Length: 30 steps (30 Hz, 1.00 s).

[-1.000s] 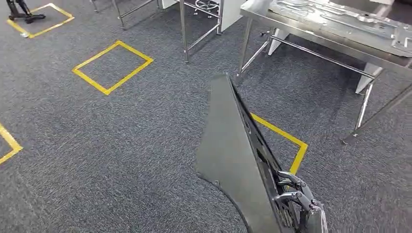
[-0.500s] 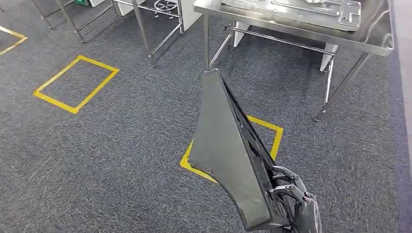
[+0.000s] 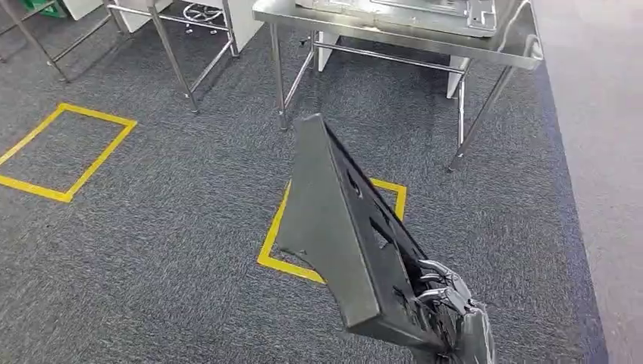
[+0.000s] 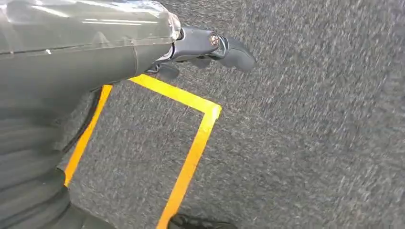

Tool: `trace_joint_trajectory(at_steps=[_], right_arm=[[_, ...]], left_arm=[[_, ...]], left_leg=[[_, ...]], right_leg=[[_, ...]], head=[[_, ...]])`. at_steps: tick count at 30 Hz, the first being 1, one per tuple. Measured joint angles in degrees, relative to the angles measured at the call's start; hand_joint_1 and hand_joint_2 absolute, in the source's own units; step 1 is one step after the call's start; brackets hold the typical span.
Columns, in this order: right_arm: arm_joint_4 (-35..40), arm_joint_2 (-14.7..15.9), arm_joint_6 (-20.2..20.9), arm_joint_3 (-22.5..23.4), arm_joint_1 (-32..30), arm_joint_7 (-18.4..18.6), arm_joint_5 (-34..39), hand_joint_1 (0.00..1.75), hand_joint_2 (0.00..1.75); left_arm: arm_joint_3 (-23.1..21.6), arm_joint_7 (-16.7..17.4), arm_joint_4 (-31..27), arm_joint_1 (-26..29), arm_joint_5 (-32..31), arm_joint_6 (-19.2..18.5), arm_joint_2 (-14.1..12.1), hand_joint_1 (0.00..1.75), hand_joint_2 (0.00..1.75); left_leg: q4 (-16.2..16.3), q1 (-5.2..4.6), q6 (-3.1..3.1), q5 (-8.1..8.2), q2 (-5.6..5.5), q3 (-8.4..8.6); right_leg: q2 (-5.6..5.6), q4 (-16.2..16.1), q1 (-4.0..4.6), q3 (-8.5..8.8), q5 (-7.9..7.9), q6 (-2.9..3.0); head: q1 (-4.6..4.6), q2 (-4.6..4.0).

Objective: Take the parts from the cabinet and place them on the table.

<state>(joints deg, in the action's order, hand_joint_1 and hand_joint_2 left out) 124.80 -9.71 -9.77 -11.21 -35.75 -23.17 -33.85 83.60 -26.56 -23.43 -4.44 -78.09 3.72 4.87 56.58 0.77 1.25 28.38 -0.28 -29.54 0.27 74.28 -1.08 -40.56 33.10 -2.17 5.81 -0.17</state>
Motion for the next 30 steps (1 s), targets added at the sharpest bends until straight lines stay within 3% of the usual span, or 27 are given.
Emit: trace_joint_trajectory(at_steps=[2,3,4,7,9,10,12,13,14,15,16,18,20,21,24,25,28,29,30], right_arm=[[0.0,0.11,-0.59,-0.4,-0.02,0.17,-0.33,1.75,1.75],[0.0,0.13,-0.79,-0.59,0.02,0.17,-0.42,1.75,1.75],[0.0,0.2,-0.98,-0.81,0.12,0.22,-0.46,1.75,1.75],[0.04,0.29,-1.93,-1.16,0.11,0.59,-0.83,1.75,1.75],[0.07,0.31,-2.17,-1.33,0.09,0.7,-1.12,1.75,1.75],[0.07,0.31,-2.34,-1.44,0.19,0.7,-1.14,1.75,1.75],[0.07,0.31,-2.43,-1.62,0.31,0.79,-1.18,1.75,1.75],[0.07,0.33,-2.54,-1.64,0.31,0.81,-1.23,1.75,1.75],[0.07,0.33,-2.56,-1.64,0.29,0.85,-1.27,1.75,1.75],[0.07,0.35,-2.62,-1.66,0.25,0.9,-1.36,1.75,1.75],[0.07,0.37,-2.78,-1.75,0.25,0.9,-1.53,1.75,1.75],[0.07,0.42,-2.91,-2.06,0.27,1.01,-1.75,1.75,1.75],[0.07,0.55,-3.24,-2.45,0.35,1.25,-1.93,1.75,1.75],[0.07,0.57,-3.45,-2.62,0.33,1.42,-1.95,1.75,1.75],[0.07,0.87,-3.59,-2.73,0.44,1.68,-1.99,1.75,1.75],[0.07,0.88,-3.59,-2.73,0.47,1.88,-2.12,1.75,1.75],[0.04,1.07,-3.59,-2.78,0.61,2.4,-2.39,1.75,1.75],[0.04,1.07,-3.61,-2.75,0.59,2.51,-2.38,1.75,1.75],[0.04,1.09,-3.63,-2.75,0.59,2.62,-2.43,1.75,1.75]], left_arm=[[-0.04,0.24,0.0,-0.1,0.11,-0.07,0.15,0.0,1.75],[-0.07,0.31,0.0,-0.11,0.11,-0.07,0.26,0.0,1.75],[-0.07,0.46,0.0,-0.13,0.18,-0.07,0.28,0.0,1.75],[-0.09,0.85,0.0,-0.13,0.33,-0.17,0.31,0.0,1.75],[-0.11,1.01,0.0,-0.26,0.53,-0.17,0.28,0.0,1.75],[-0.11,1.03,0.0,-0.29,0.59,-0.17,0.33,0.0,1.75],[-0.13,1.2,0.0,-0.2,0.61,-0.17,0.46,0.0,1.75],[-0.13,1.27,0.0,-0.04,0.63,-0.17,0.48,0.0,1.75],[-0.11,1.36,0.0,0.11,0.74,-0.17,0.48,0.0,1.75],[-0.11,1.42,0.0,0.2,0.76,-0.17,0.48,0.0,1.75],[-0.11,1.47,0.0,0.22,0.79,-0.15,0.48,0.0,1.75],[-0.11,1.64,0.0,0.2,0.98,-0.15,0.48,0.0,1.75],[-0.13,1.79,0.0,0.11,1.38,-0.11,0.52,0.0,1.75],[-0.13,1.88,0.0,0.16,1.51,-0.07,0.52,0.0,1.75],[-0.13,2.01,0.0,0.39,1.81,-0.04,0.83,0.0,1.75],[-0.13,2.03,0.0,0.36,1.84,-0.04,0.83,0.0,1.75],[-0.13,2.14,0.0,0.2,1.9,-0.04,0.87,0.0,1.75],[-0.13,2.23,0.0,0.29,1.95,-0.04,0.9,0.0,1.75],[-0.13,2.27,0.0,0.41,1.97,-0.04,1.11,0.0,1.75]], left_leg=[[0.03,0.0,-0.31,0.4,0.26,0.68],[0.04,0.0,-0.58,0.63,0.38,1.1],[0.2,-0.4,-1.04,0.96,0.5,0.86],[-0.07,-0.21,-1.86,1.19,0.68,1.15],[0.5,0.0,-2.49,1.93,0.7,1.52],[3.17,-0.05,-2.7,3.18,0.61,0.36],[12.47,0.06,-3.04,7.12,0.6,-4.8],[17.06,0.06,-3.18,8.35,0.61,-7.59],[19.43,0.06,-3.23,8.21,0.6,-9.42],[18.55,0.05,-3.18,6.39,0.6,-9.7],[15.1,0.04,-3.03,3.34,0.6,-8.64],[5.41,0.03,-2.51,-2.92,0.6,-5.01],[2.34,-0.47,-1.77,-1.45,0.52,-3.41],[2.62,-0.55,-1.56,-1.39,0.58,-3.55],[1.48,-0.06,-0.5,-1.01,0.41,-2.24],[1.24,-0.09,-0.15,-0.79,0.4,-1.64],[1.19,-0.17,0.29,-0.02,0.39,-1.07],[1.2,-0.2,0.24,0.32,0.38,-0.75],[1.2,-0.2,0.18,0.73,0.38,-0.19]], right_leg=[[-0.22,-9.45,-0.22,5.2,-5.13,0.12],[-0.44,-14.45,-0.2,7.94,-6.58,0.43],[-0.57,-15.9,0.29,8.67,-5.28,0.83],[-0.26,-15.7,0.58,8.54,-5.02,1.83],[-0.25,-16.65,-0.04,9.41,-5.19,2.64],[-0.28,-16.73,-0.05,9.75,-4.96,3.01],[-0.39,-16.72,0.12,10.14,-4.49,3.55],[-0.34,-16.71,0.21,10.38,-4.21,3.66],[-0.18,-16.7,0.26,10.77,-3.88,3.64],[-0.03,-16.7,0.27,11.35,-3.47,3.56],[0.13,-16.7,0.27,12.07,-2.99,3.42],[0.15,-16.7,0.27,13.64,-1.91,3.11],[0.38,-16.43,0.62,13.78,-1.04,2.17],[0.26,-16.8,0.47,13.8,-1.11,1.92],[0.16,-15.72,0.35,14.39,-0.81,0.98],[0.04,-13.88,0.34,13.77,-0.05,0.79],[0.02,-1.47,0.26,5.47,5.08,0.43],[0.02,0.81,0.29,3.36,5.19,0.38],[0.02,0.58,0.29,2.44,3.69,0.34]], head=[[0.0,0.02],[-0.02,0.02],[-0.02,0.02],[0.02,0.02],[0.0,0.02],[0.11,0.02],[0.15,0.02],[0.13,0.02],[0.15,0.02],[0.13,0.02],[0.13,0.02],[0.13,0.02],[0.22,0.02],[-0.08,0.02],[-0.1,0.02],[-0.37,0.02],[-0.61,0.02],[-0.61,0.02],[-0.65,0.02]])
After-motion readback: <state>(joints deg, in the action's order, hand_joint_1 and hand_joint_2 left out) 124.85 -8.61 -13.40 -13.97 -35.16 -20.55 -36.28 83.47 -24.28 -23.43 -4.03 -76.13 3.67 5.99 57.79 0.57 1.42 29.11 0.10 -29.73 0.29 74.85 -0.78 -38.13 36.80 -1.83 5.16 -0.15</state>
